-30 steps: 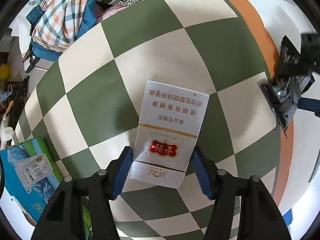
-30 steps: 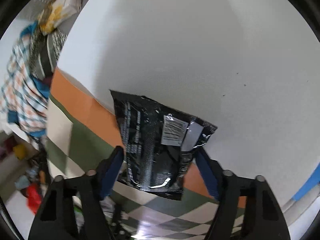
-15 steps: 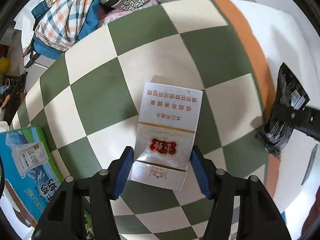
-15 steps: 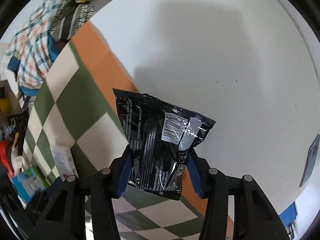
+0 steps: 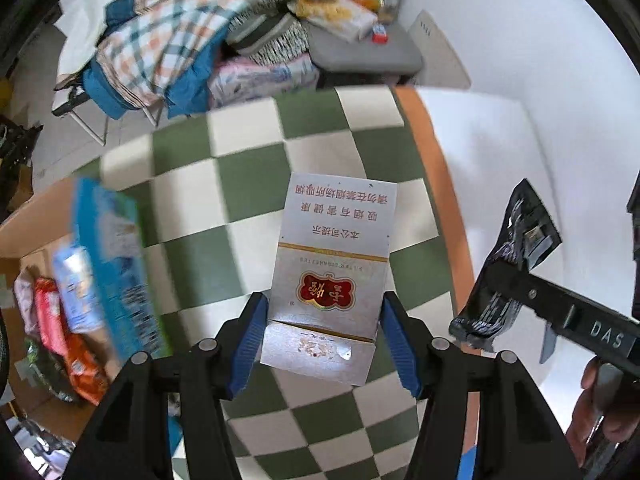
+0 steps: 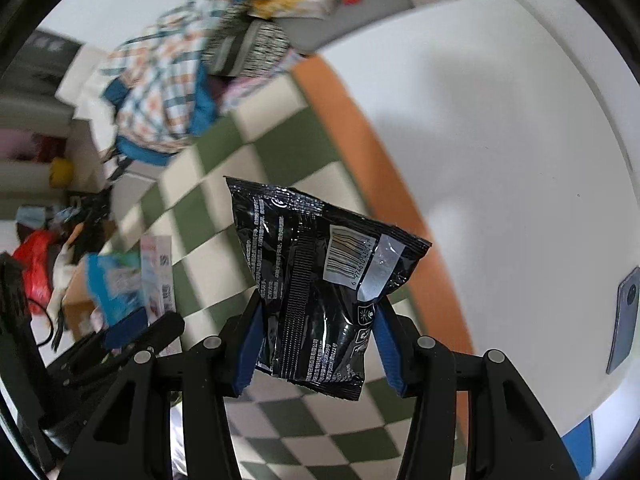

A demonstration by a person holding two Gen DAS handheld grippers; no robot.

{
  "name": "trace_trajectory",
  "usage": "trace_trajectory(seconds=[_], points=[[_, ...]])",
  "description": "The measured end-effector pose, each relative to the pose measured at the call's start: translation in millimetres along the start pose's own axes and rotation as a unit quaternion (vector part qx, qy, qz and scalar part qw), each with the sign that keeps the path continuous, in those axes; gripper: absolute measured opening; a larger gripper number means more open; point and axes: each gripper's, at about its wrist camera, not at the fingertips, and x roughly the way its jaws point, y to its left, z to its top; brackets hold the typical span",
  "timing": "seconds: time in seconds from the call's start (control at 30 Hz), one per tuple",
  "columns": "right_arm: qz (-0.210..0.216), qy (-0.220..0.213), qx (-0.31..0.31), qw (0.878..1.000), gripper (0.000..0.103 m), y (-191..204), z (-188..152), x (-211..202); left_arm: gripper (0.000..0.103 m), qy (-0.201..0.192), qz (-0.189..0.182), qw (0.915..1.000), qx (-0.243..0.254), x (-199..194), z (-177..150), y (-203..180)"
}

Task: Organize soft objects
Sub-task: 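Carry the white box over the box and release it from the left tool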

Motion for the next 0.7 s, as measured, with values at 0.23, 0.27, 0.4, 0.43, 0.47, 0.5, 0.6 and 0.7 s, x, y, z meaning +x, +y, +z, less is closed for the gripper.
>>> trace_trajectory(seconds=[0.23,0.27,0.4,0.43,0.47,0.5,0.6,0.7], points=[[0.051,-0.013,-0.065,0.996,0.053,88,-68,-43,0.055,-0.045,-0.006,0.9984,-0.034,-78,-43,84],[0.057,-0.013,-0.074,0.996,0.053,99,-78,-48,0.055,-0.049,-0.003,0.9979,-0.043,-87,-50,100],[0.076,-0.003,-0.120,0.990,0.053,168,-121,-45,0.055,-0.048,0.002,0.9956,-0.080,-106,-71,163],[0.078,0.000,-0.131,0.988,0.053,186,-131,-42,0.054,-0.046,0.001,0.9950,-0.089,-106,-75,175],[0.076,0.003,-0.142,0.987,0.053,202,-140,-36,0.040,-0.043,-0.001,0.9942,-0.099,-107,-78,189],[0.075,0.005,-0.151,0.986,0.053,212,-147,-31,0.033,-0.036,-0.006,0.9935,-0.108,-106,-83,201],[0.066,0.015,-0.179,0.982,0.053,251,-168,-11,0.033,-0.013,-0.025,0.9913,-0.129,-92,-87,232],[0.038,0.016,-0.206,0.978,0.053,282,-182,12,0.033,0.010,-0.035,0.9887,-0.145,-69,-89,255]])
